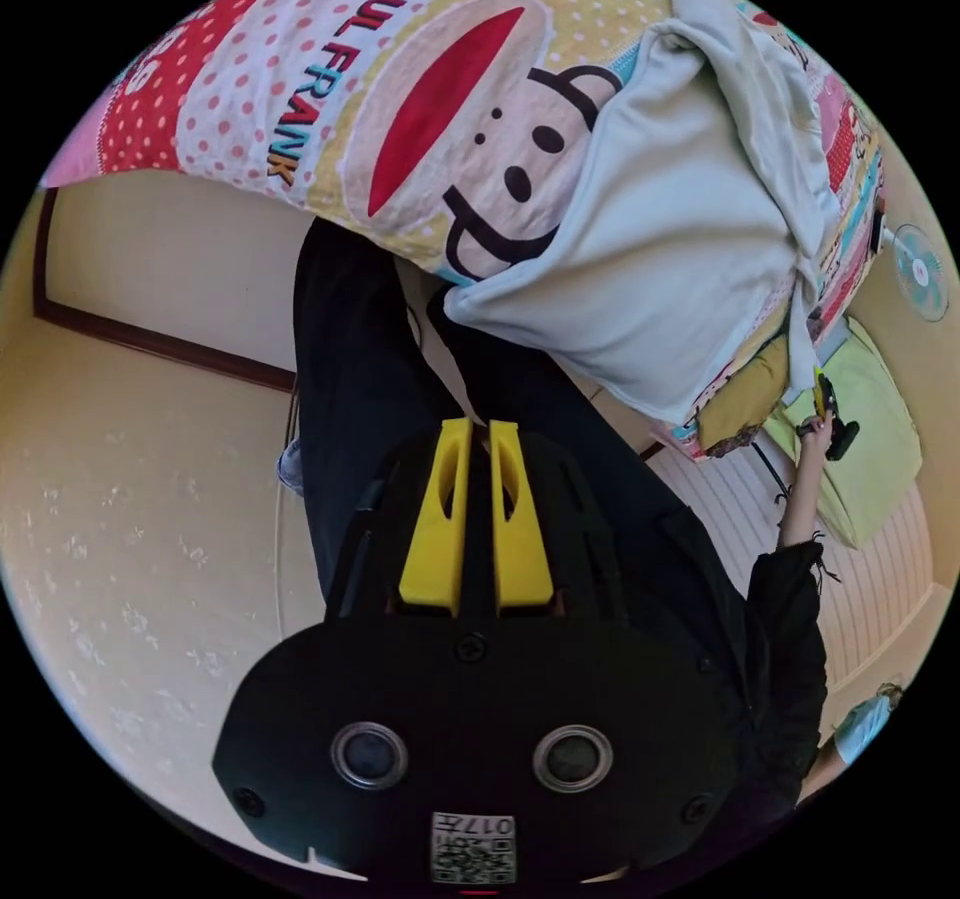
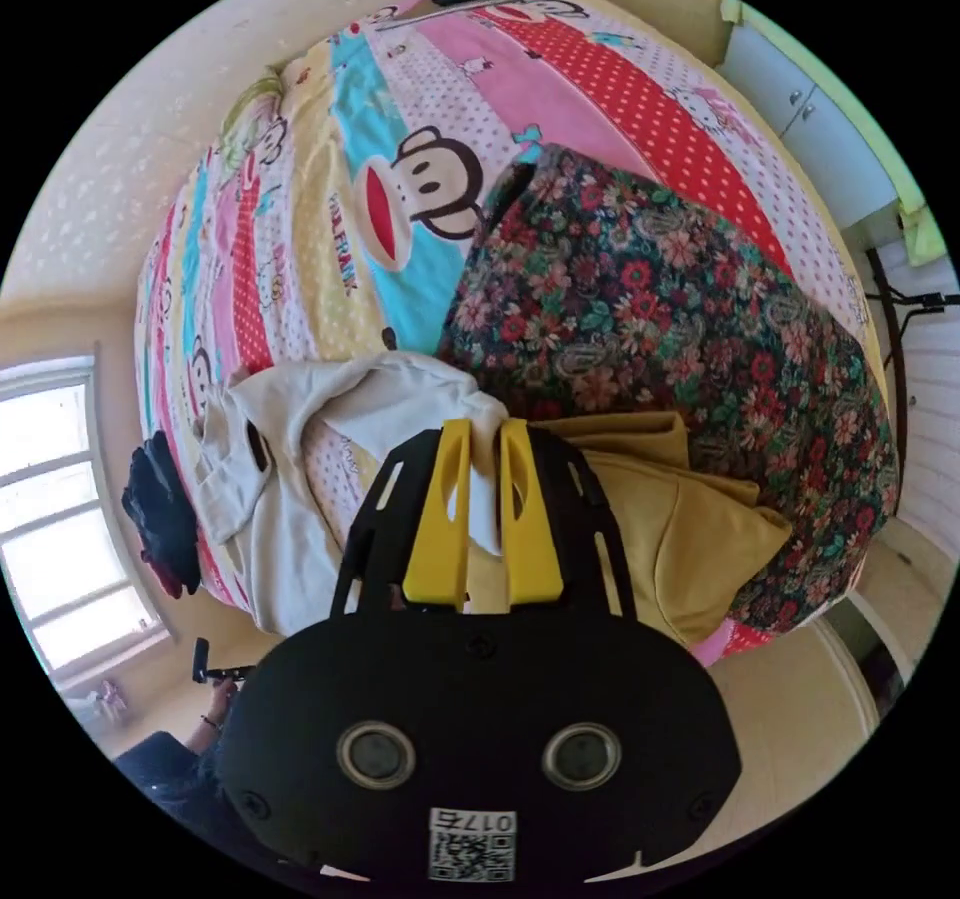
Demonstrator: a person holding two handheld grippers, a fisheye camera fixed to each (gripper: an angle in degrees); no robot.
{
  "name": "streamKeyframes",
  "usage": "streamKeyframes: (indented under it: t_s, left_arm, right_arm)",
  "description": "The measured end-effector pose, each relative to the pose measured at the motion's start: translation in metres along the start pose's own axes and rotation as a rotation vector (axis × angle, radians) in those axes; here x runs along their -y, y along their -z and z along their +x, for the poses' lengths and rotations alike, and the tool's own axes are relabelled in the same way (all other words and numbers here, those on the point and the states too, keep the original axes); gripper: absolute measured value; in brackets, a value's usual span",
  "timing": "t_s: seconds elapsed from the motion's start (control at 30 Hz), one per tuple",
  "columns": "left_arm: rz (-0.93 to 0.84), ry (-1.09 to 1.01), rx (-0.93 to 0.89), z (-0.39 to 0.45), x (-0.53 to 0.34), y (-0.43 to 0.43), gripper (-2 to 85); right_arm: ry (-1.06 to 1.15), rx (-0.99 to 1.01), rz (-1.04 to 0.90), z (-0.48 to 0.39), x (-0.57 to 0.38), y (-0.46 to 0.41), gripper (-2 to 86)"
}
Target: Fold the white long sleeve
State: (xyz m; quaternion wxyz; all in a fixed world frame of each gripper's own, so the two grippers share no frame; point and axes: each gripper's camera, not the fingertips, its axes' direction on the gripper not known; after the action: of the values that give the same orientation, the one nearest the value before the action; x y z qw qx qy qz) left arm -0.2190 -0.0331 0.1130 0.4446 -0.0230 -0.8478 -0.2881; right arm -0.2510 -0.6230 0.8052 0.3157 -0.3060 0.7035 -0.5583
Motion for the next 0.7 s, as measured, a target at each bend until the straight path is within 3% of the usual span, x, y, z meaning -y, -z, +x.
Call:
streamKeyframes:
  t_s: [0.13,0.2,0.33,0.4,0.43,0.5,0.7]
  left_arm:
    - [0.040,-0.001,-0.021,0.012,0.005,0.015,3.7]
    - [0.054,-0.002,-0.054,0.017,0.007,0.017,3.7]
    - [0.044,-0.017,-0.101,0.027,0.012,0.007,3.0]
    - [0.030,-0.018,-0.102,0.029,0.011,0.002,2.9]
    - [0.026,-0.019,-0.102,0.029,0.009,0.000,2.9]
    - [0.028,-0.011,-0.096,0.028,0.005,0.000,2.8]
    - [0.023,0.044,-0.132,0.015,0.001,-0.003,2.8]
  right_arm:
    - [0.346,0.025,0.298,-0.049,-0.046,0.085,4.5]
    - [0.501,-0.160,0.386,-0.057,-0.100,0.099,4.5]
    - [0.262,-0.348,0.207,0.010,-0.161,0.036,3.6]
    - [-0.101,-0.248,0.036,0.081,-0.206,-0.011,3.2]
    - [-0.195,-0.197,0.035,0.096,-0.220,-0.016,3.1]
    - [-0.424,0.091,0.192,0.128,-0.274,-0.014,3.2]
    - [-0.585,0.657,0.434,0.127,-0.295,-0.025,8.8]
